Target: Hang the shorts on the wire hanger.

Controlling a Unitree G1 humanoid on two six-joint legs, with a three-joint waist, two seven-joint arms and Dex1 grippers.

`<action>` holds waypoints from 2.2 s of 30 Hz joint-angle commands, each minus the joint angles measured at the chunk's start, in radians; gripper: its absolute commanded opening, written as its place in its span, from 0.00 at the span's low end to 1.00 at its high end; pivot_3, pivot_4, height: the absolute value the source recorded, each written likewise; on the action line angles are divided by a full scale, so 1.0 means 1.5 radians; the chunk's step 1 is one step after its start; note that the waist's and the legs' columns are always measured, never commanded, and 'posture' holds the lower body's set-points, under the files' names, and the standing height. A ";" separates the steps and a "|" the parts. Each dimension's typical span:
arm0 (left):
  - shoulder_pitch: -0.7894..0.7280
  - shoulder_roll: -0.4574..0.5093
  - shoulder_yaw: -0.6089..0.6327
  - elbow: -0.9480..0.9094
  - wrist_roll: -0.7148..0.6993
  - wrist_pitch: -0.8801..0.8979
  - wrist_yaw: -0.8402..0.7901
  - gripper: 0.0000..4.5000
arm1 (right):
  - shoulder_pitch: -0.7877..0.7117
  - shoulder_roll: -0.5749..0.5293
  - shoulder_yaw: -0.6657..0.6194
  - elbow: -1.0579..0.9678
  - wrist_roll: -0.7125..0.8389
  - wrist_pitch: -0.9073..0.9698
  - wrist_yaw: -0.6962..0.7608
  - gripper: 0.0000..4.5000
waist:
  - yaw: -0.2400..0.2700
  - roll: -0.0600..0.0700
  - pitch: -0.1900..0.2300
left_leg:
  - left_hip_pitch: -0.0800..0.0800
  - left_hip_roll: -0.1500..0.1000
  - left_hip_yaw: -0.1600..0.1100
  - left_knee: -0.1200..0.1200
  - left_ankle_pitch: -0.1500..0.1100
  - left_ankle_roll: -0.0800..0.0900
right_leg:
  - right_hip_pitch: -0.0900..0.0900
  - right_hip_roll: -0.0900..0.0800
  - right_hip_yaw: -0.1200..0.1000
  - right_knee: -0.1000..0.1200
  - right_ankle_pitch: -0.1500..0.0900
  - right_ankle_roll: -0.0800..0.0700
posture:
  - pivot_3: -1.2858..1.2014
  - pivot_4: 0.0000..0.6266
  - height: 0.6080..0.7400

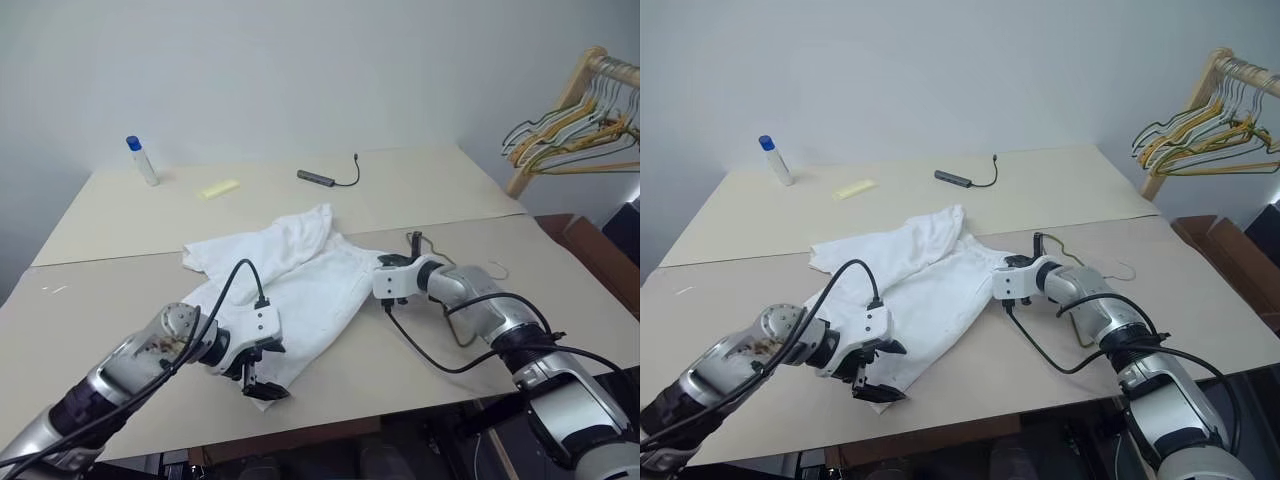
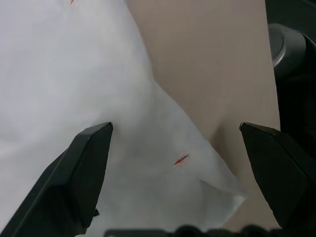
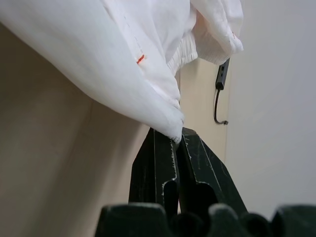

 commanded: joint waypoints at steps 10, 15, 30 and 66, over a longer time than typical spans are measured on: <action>0.011 0.027 -0.066 -0.015 0.096 -0.020 0.006 0.34 | 0.003 -0.012 -0.032 -0.057 0.020 0.020 0.017 0.00 | -0.007 0.000 0.000 | 0.001 0.000 0.000 0.000 0.000 0.000 | 0.000 0.000 0.001 0.000 0.000 0.000 | 0.47 0.00 1.00; 0.033 0.039 -0.044 -0.009 0.105 -0.034 0.007 0.00 | 0.006 -0.013 -0.037 -0.064 0.030 0.020 0.031 0.00 | -0.006 0.000 0.000 | 0.001 0.000 0.000 0.000 0.000 0.000 | 0.001 0.000 0.001 0.000 0.000 0.000 | 0.47 0.00 1.00; -0.086 0.076 0.054 0.392 0.244 -0.402 0.084 0.00 | 0.088 -0.001 -0.107 -0.234 0.098 0.170 0.094 0.00 | -0.001 0.000 0.000 | 0.002 0.001 0.000 0.000 0.000 0.000 | 0.001 0.001 0.001 0.000 0.000 0.000 | 0.47 0.00 1.00; 0.044 0.055 0.092 0.284 0.382 -0.512 0.049 0.83 | 0.178 0.006 -0.079 -0.344 0.085 0.190 0.117 0.00 | 0.024 0.004 -0.003 | 0.001 0.000 0.001 0.001 -0.001 0.001 | 0.001 0.000 0.001 0.000 0.000 0.001 | 0.48 0.00 1.00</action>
